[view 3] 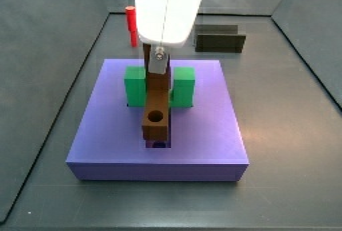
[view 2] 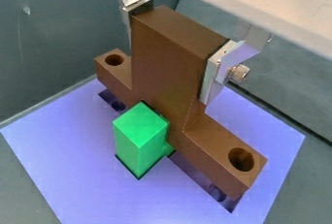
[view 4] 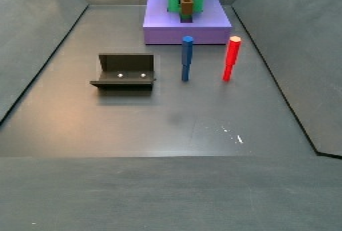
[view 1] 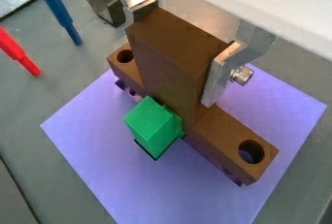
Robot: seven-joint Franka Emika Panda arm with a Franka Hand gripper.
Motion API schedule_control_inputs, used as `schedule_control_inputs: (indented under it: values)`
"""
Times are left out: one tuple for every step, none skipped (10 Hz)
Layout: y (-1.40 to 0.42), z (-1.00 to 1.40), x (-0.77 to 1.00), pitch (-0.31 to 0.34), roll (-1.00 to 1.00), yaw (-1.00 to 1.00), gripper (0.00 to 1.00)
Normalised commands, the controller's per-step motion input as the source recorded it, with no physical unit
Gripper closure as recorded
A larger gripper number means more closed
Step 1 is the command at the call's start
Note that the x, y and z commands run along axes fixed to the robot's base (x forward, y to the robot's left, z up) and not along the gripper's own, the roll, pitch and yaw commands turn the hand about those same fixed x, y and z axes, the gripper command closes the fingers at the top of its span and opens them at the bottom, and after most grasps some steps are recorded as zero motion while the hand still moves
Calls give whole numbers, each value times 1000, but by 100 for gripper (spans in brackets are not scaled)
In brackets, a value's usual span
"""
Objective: Pick up the brown object. Move up. Place the brown object on the fixture. Regrasp the brown object. Move to above the board. Insert the brown object.
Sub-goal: Insert the brown object.
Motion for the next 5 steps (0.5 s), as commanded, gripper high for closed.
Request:
schedule_control_inputs:
  values:
    - [0, -157, 3, 11, 47, 0, 100]
    - [0, -160, 0, 6, 46, 0, 100]
    - [20, -137, 0, 1, 36, 0, 100]
    - [23, -120, 0, 0, 37, 0, 100]
    - [54, -66, 0, 7, 39, 0, 100]
